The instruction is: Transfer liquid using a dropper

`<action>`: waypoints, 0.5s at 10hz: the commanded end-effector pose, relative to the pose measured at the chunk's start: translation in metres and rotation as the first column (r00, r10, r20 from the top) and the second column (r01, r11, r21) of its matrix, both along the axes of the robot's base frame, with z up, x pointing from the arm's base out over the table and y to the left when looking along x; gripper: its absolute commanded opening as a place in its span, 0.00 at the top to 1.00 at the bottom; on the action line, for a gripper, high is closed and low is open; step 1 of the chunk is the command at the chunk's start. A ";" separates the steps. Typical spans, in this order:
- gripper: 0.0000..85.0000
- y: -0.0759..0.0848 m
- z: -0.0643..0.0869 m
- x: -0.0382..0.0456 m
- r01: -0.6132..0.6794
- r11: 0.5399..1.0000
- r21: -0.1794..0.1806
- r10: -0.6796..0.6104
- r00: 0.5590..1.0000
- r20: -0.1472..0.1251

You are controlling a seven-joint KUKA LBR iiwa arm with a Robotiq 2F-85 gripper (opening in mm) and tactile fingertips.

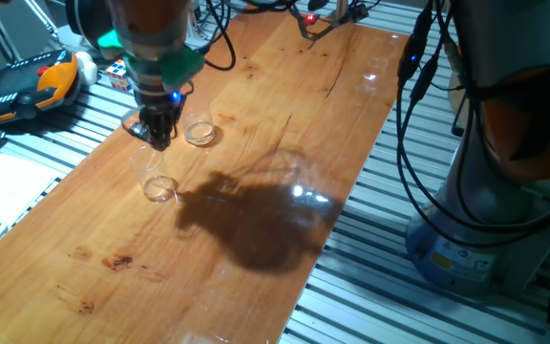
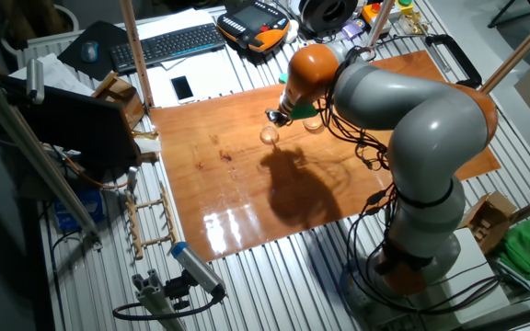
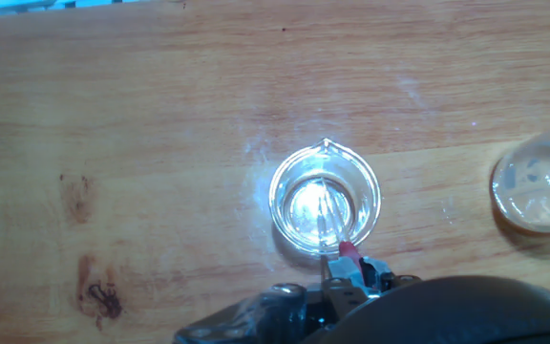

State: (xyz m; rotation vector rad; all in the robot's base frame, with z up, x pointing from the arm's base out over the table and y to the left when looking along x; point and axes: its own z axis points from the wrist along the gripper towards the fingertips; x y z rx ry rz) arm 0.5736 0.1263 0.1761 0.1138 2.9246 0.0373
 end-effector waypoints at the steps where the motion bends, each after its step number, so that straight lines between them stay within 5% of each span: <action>1: 0.99 -0.001 0.003 -0.0014 0.003 1.000 0.004 -0.003 1.000 0.000; 5: 0.99 -0.005 0.017 -0.0104 0.024 0.999 0.028 -0.024 1.000 -0.009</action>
